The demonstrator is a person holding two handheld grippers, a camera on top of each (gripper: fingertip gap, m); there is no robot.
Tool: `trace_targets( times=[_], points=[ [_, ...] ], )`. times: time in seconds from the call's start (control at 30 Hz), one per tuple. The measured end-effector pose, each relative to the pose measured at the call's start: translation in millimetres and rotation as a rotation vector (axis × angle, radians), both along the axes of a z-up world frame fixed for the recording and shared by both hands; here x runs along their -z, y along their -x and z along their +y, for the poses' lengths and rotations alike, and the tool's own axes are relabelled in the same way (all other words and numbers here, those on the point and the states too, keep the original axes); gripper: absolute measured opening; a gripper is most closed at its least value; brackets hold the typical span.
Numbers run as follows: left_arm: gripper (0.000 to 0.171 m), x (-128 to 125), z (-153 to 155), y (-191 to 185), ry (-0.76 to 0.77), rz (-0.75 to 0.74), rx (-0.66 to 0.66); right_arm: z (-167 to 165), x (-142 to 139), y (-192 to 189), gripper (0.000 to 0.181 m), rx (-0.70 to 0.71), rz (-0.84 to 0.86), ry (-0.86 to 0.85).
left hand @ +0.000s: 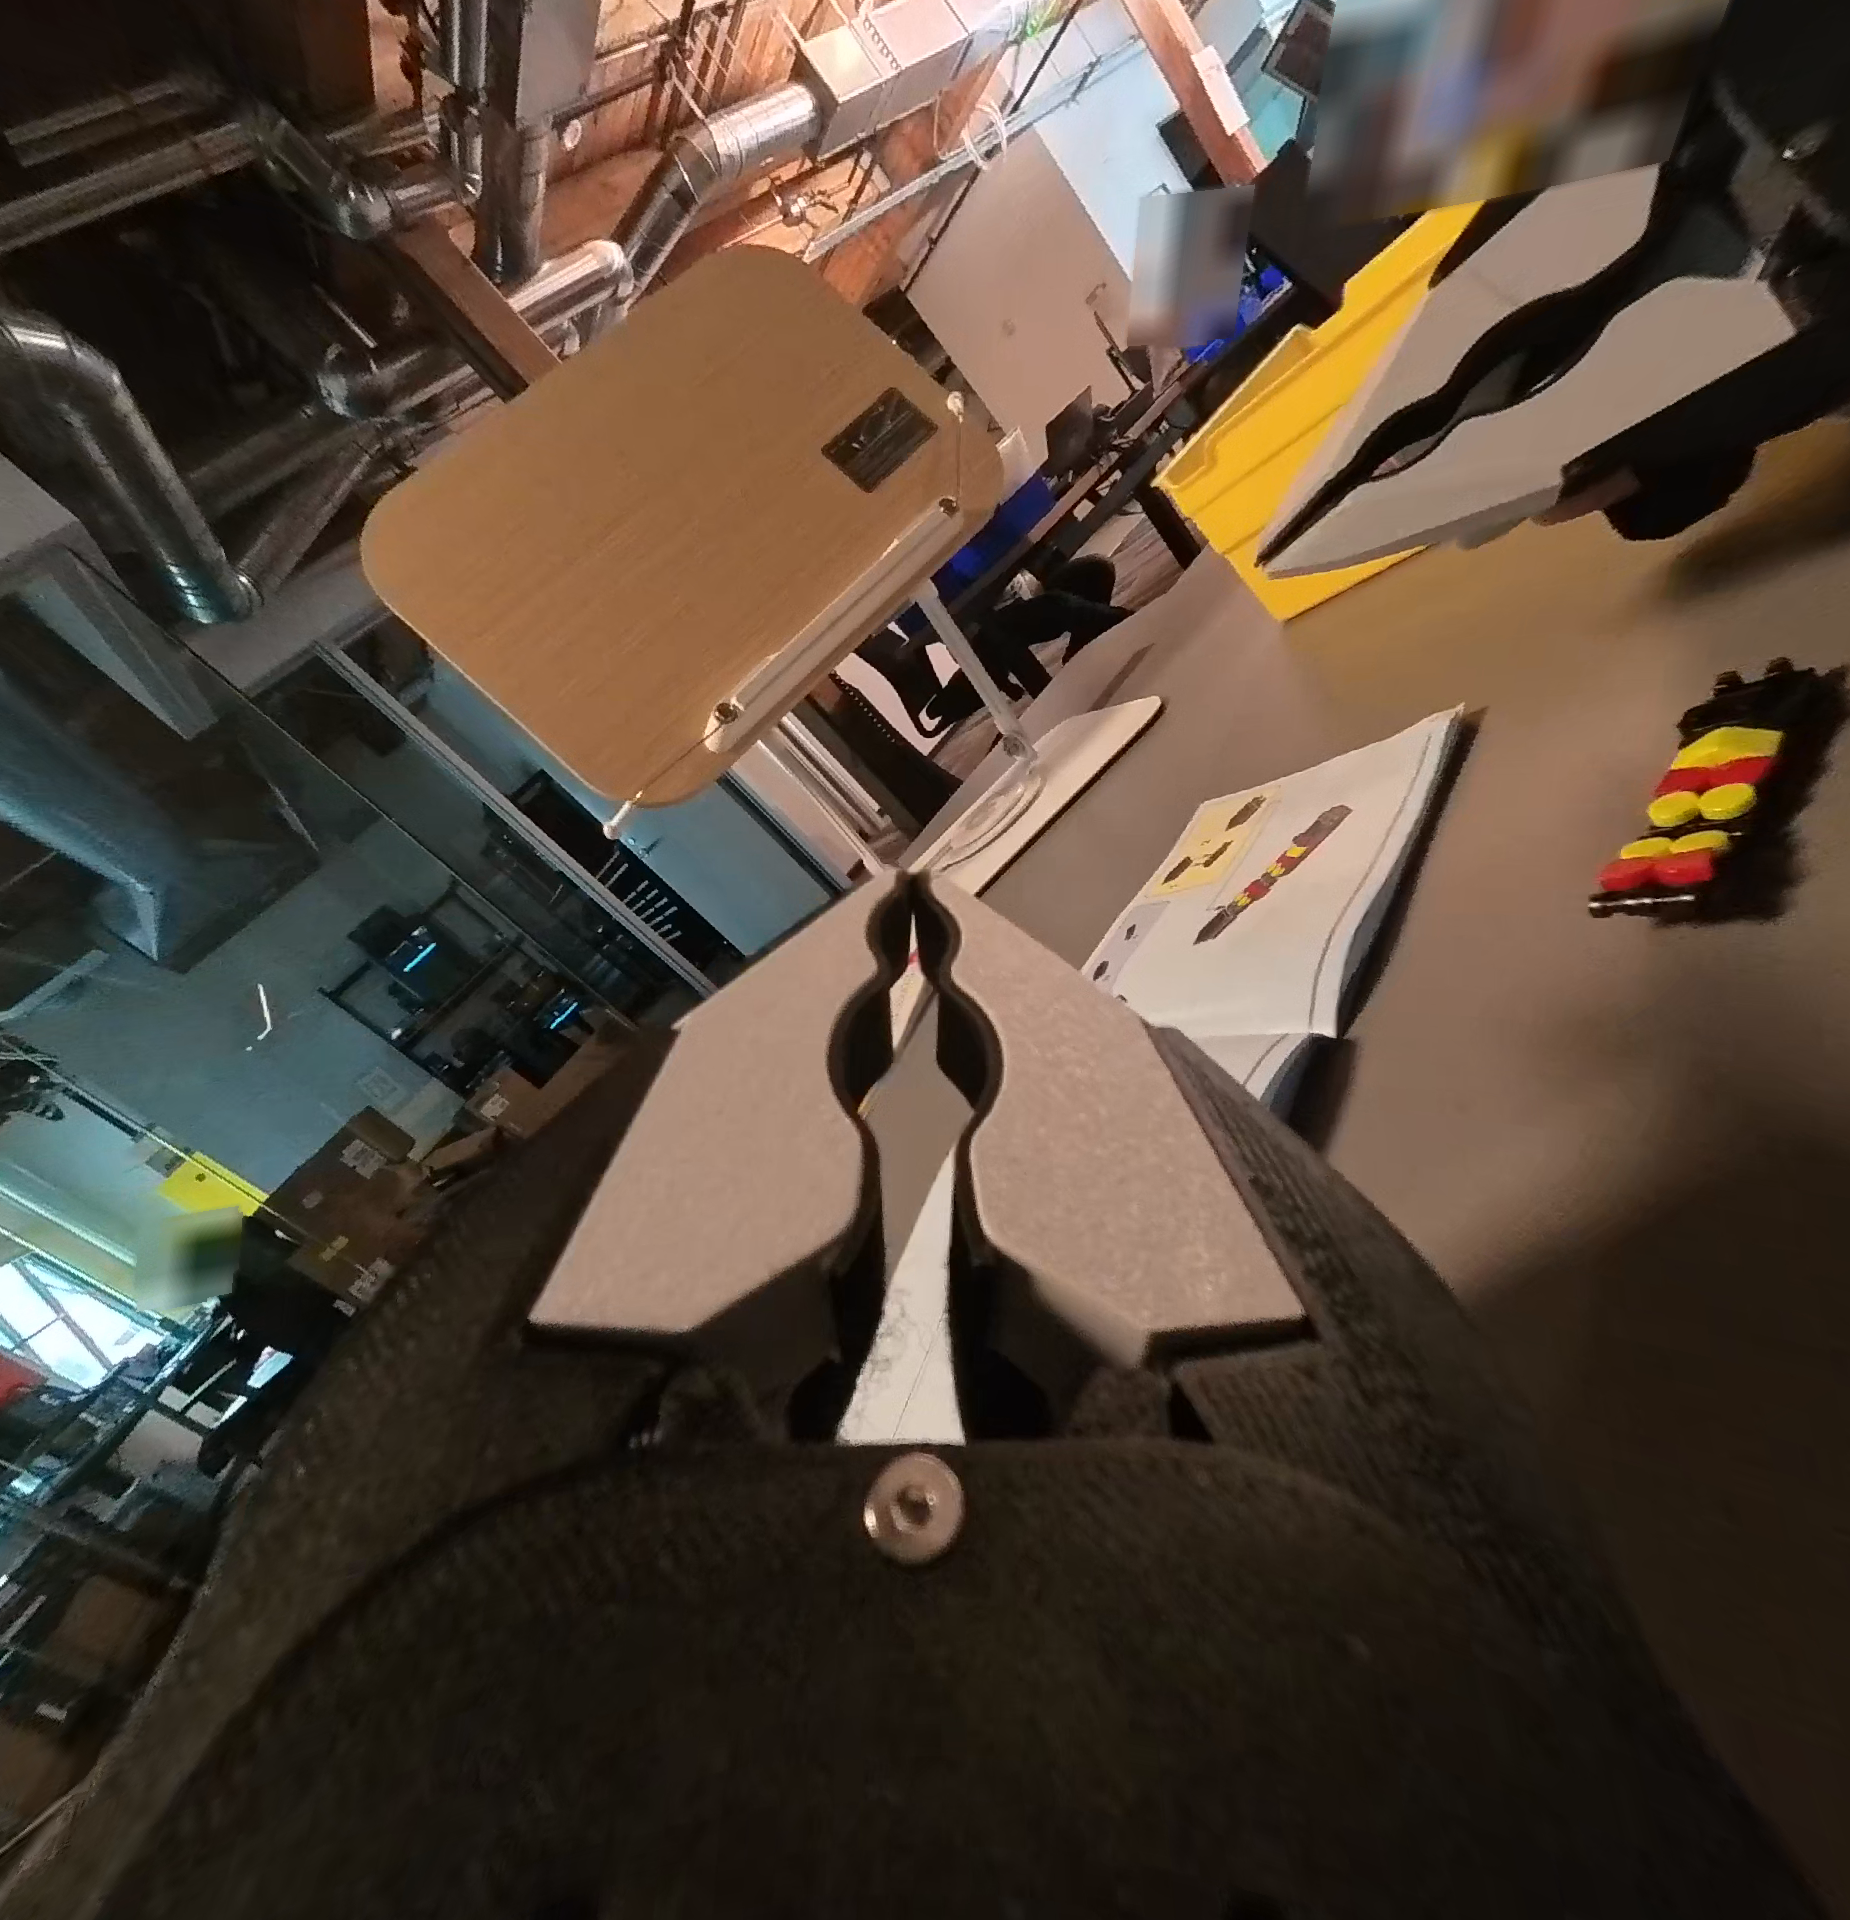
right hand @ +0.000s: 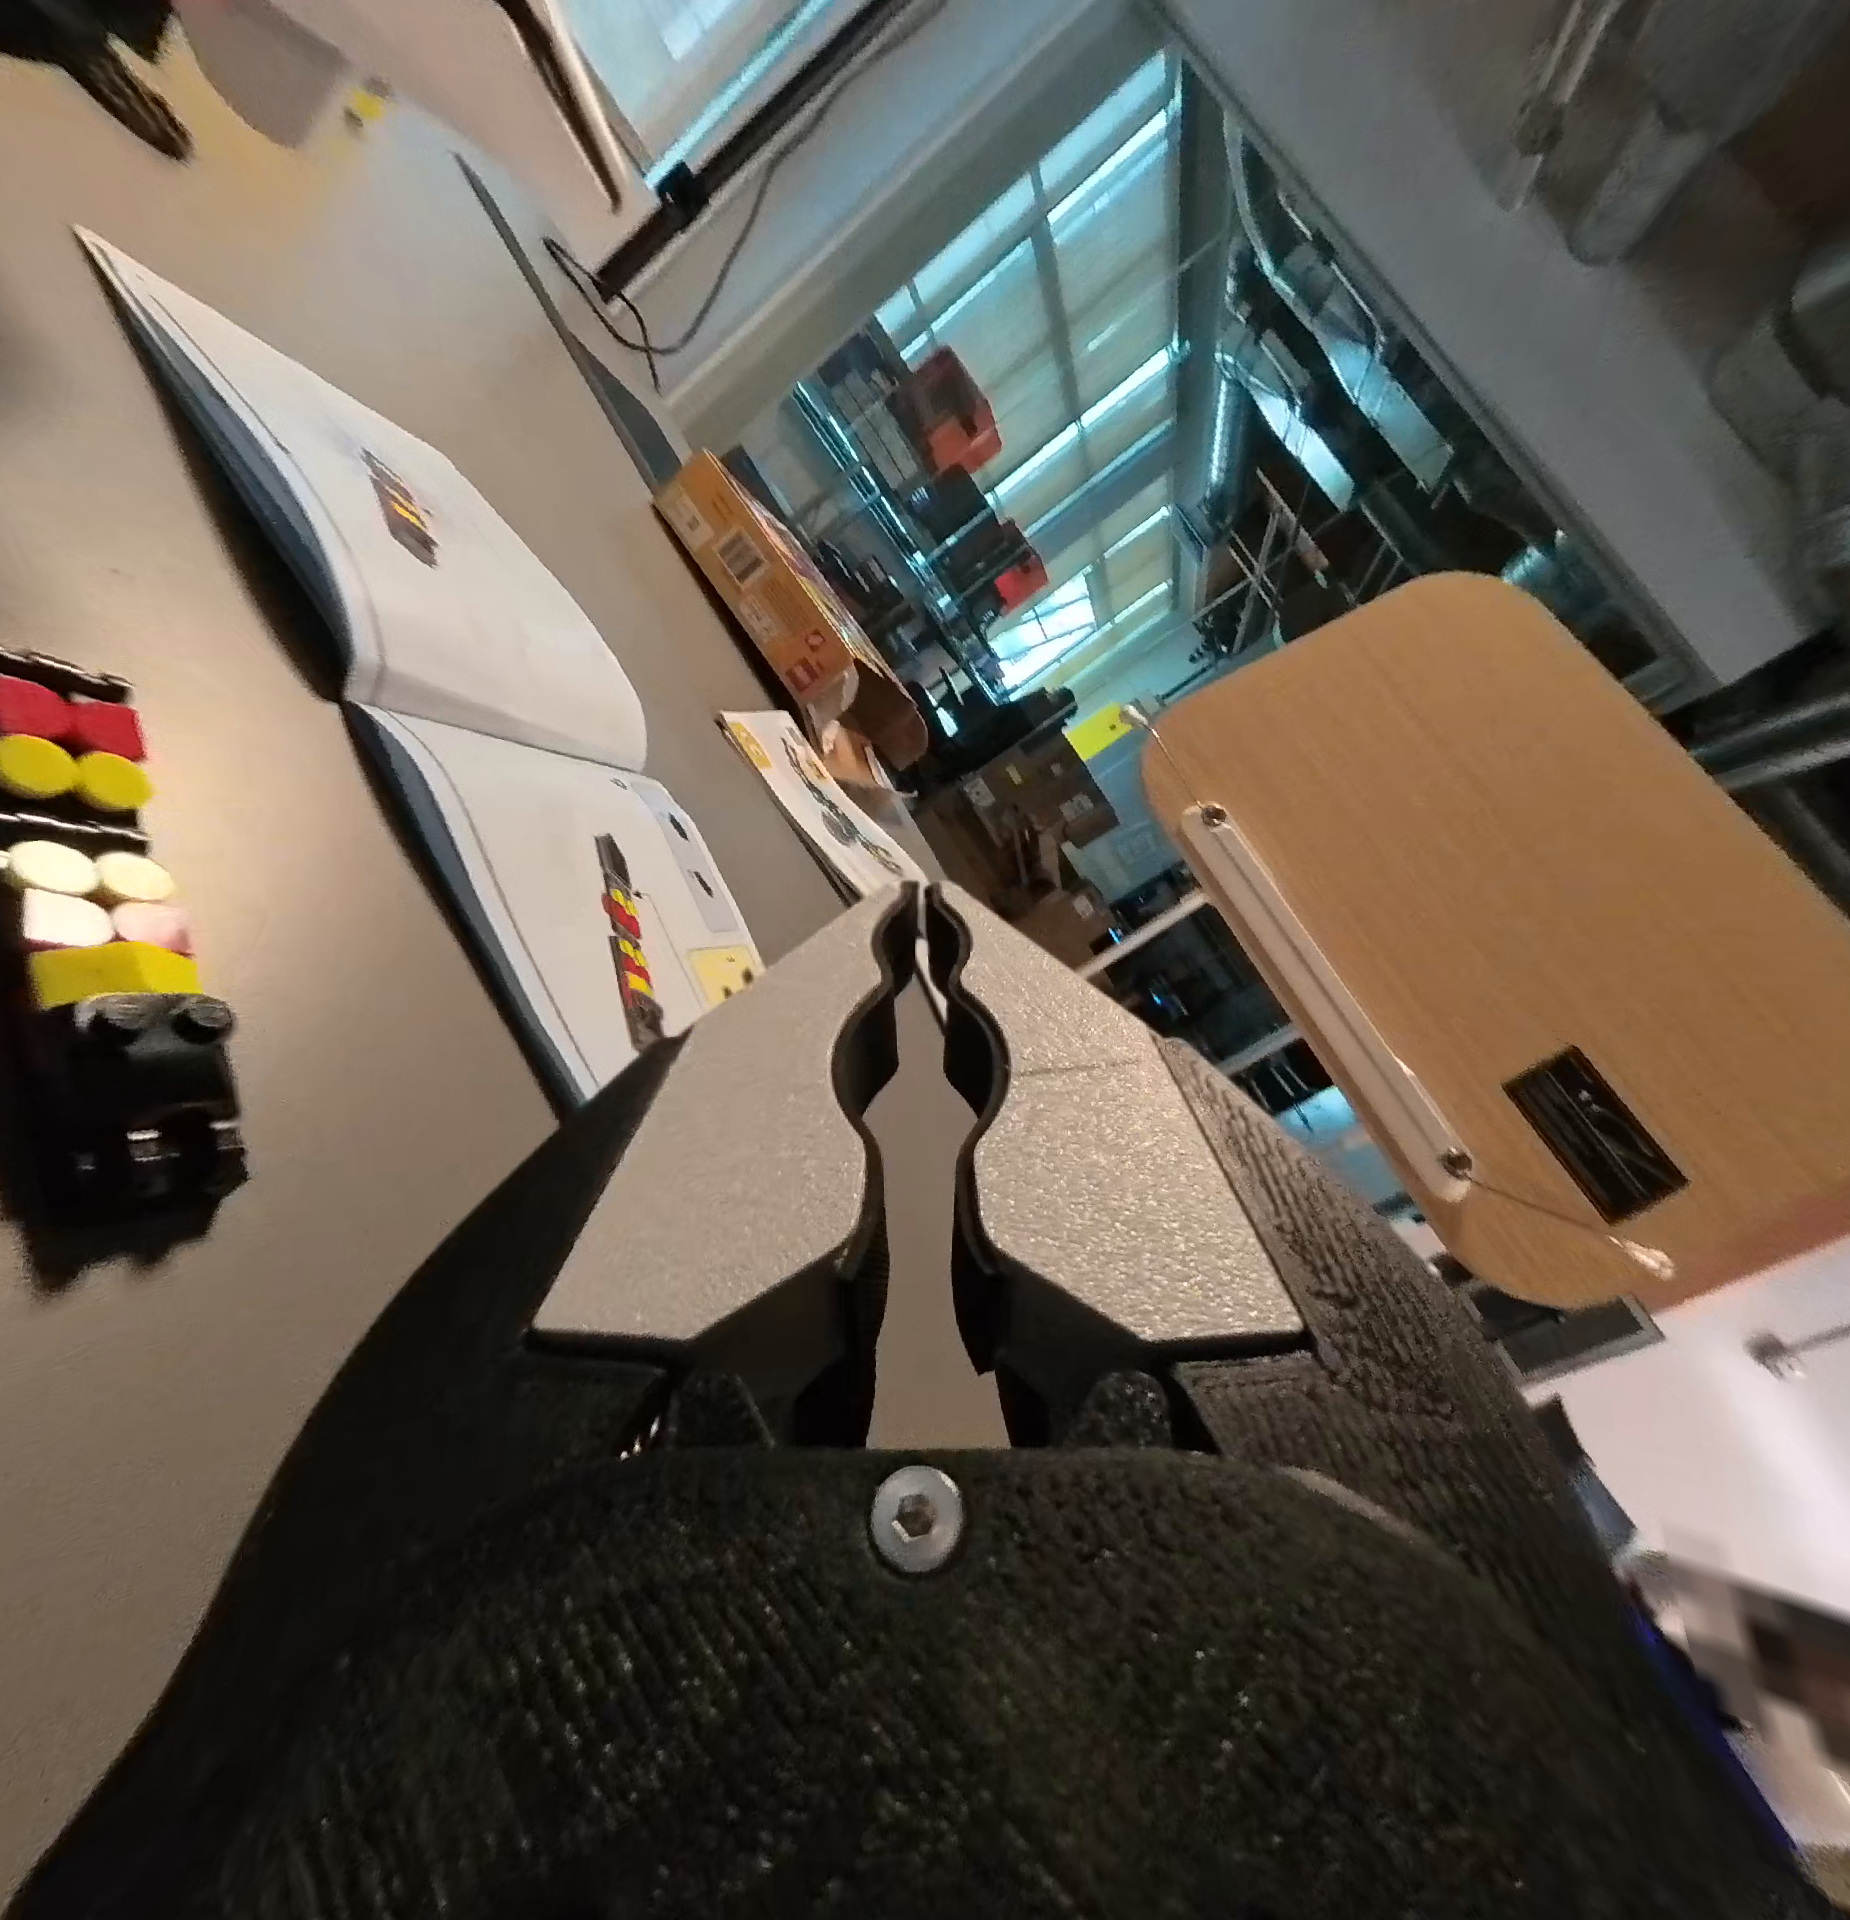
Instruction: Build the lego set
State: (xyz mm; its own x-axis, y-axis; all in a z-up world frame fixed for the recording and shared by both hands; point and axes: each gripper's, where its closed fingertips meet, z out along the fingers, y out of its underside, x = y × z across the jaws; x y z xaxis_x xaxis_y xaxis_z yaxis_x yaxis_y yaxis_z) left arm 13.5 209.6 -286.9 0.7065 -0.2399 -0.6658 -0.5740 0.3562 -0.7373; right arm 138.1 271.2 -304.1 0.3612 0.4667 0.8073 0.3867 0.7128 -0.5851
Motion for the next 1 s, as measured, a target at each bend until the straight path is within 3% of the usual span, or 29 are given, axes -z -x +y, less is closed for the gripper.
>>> trace_targets(
  times=[0.2, 0.33, 0.43, 0.57, 0.67, 0.73, 0.87, 1.0],
  points=[
    [0.000, -17.0, -7.0, 0.5, -0.033, -0.044, 0.019, 24.3, 4.5, -9.2, 0.000, 0.165, -0.041, -0.027],
    [0.000, -79.0, -20.1, 20.0, 0.003, -0.185, 0.037, 37.1, 8.3, -17.9, 0.000, 0.275, -0.093, -0.068],
    [0.000, -126.5, -22.0, 81.6, 0.151, -0.289, -0.108, 45.6, 6.9, -25.9, 0.000, 0.336, -0.087, -0.068],
    [0.027, -136.7, -44.9, 198.1, 0.472, -0.489, -0.336, 51.6, 5.5, -32.5, 0.000, 0.380, -0.077, -0.062],
    [0.023, -114.2, -67.8, 298.8, 0.545, -0.646, -0.614, 52.9, 7.3, -32.5, 0.000, 0.392, -0.092, -0.066],
    [0.021, -71.9, -78.3, 335.0, 0.733, -0.755, -0.711, 53.7, 9.3, -31.7, 0.000, 0.394, -0.104, -0.067],
    [0.012, 5.3, -76.8, 362.6, 1.017, -0.866, -0.779, 54.7, 10.8, -31.8, 0.000, 0.397, -0.111, -0.064],
    [0.012, 49.8, -68.8, 374.6, 1.130, -0.864, -0.869, 54.0, 13.1, -30.3, 0.000, 0.390, -0.123, -0.064]
  ],
)
